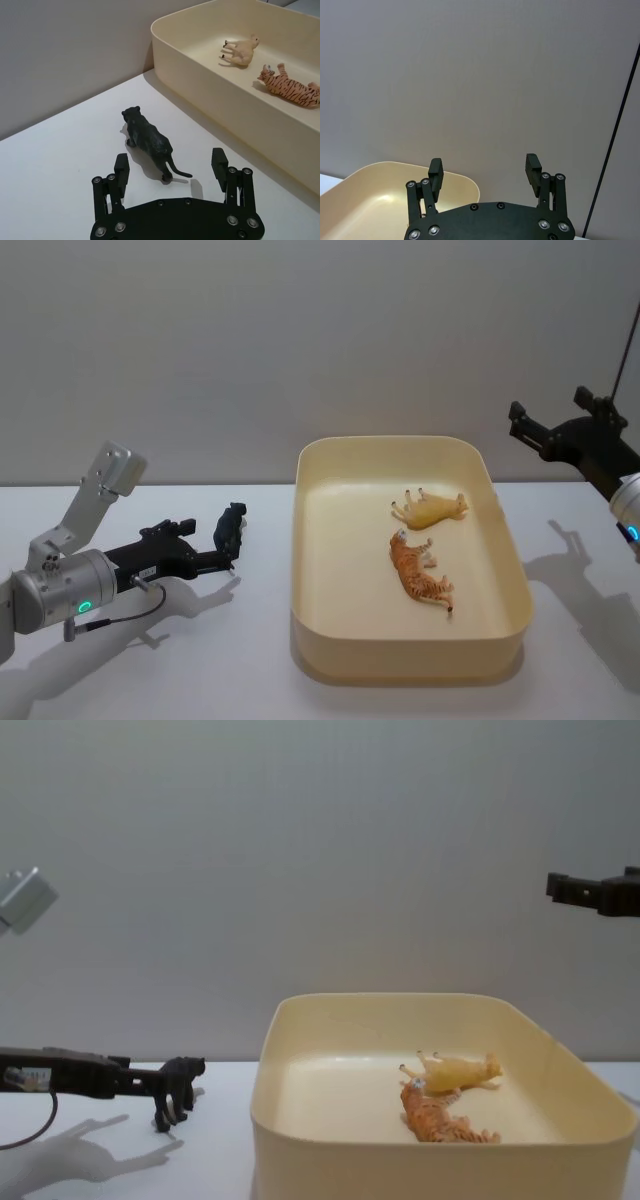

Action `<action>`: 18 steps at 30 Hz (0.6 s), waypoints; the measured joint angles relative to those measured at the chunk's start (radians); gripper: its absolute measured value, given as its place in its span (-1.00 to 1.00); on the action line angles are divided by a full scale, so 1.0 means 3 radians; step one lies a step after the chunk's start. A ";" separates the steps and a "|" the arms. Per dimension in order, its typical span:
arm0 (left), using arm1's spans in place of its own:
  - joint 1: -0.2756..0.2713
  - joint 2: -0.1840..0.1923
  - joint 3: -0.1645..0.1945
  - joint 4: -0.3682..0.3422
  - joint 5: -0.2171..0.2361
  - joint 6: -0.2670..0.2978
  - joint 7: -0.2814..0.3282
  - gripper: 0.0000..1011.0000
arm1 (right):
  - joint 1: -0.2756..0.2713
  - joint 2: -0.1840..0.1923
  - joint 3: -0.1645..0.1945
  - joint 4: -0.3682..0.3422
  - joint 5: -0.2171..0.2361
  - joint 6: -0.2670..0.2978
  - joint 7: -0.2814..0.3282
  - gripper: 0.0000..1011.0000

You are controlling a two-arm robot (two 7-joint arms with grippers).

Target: Pick up the toy alternately with two hands and place it into the central storage box.

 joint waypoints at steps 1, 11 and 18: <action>-0.0004 -0.0003 0.0004 0.0001 0.0007 0.0015 0.0010 0.98 | 0.0000 0.0000 0.0000 0.0000 0.0000 0.0000 0.0000 0.98; -0.0061 -0.0046 0.0024 0.0065 0.0023 0.0188 0.0180 0.98 | 0.0000 0.0000 0.0000 0.0000 0.0000 0.0000 0.0000 0.98; -0.0152 -0.0101 0.0027 0.0196 -0.0036 0.0226 0.0254 0.98 | 0.0000 0.0000 0.0000 0.0000 0.0000 0.0000 0.0000 0.98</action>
